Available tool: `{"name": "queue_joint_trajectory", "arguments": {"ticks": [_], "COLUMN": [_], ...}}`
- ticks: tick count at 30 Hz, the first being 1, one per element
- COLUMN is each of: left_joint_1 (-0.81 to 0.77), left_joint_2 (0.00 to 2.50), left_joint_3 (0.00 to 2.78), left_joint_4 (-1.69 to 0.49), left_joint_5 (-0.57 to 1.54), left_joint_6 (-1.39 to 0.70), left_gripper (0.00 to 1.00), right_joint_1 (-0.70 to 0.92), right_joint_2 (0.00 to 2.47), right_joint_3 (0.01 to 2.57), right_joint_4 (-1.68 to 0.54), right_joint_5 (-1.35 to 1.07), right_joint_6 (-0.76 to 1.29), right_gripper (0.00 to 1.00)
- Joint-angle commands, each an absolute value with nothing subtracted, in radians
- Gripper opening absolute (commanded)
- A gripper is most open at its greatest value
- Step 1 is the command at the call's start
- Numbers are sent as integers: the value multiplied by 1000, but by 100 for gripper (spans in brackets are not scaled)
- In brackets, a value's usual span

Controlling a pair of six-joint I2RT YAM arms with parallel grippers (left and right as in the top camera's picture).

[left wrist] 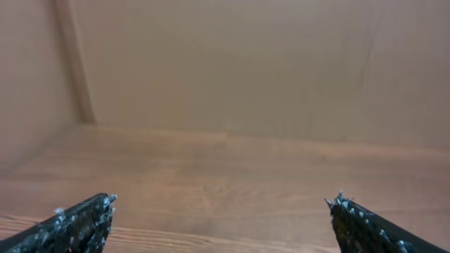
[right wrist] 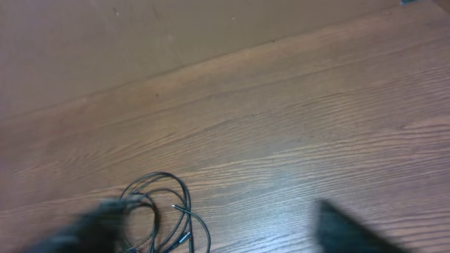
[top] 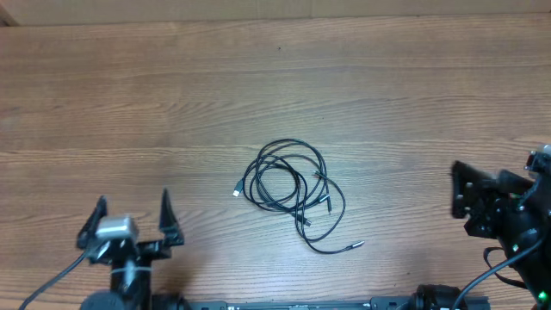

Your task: Untangle cables

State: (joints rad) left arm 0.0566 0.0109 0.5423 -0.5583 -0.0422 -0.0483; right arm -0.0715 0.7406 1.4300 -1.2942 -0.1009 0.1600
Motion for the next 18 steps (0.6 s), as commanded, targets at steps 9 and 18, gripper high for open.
{"name": "queue_joint_trajectory", "arguments": {"ticks": [9, 18], "left_joint_1": [58, 58], "left_joint_2": [4, 6], "left_joint_3": [869, 994], "left_joint_4": [-533, -226], "left_joint_5": [-49, -59], "left_joint_6": [-21, 30], "left_gripper": [99, 99], "right_joint_1": [-74, -74], "right_joint_2": [742, 742], "right_joint_3": [1441, 1441], "right_joint_4": [-1289, -1291], "right_joint_5": [-107, -112], "right_joint_6": [159, 159], "right_gripper": [100, 100]}}
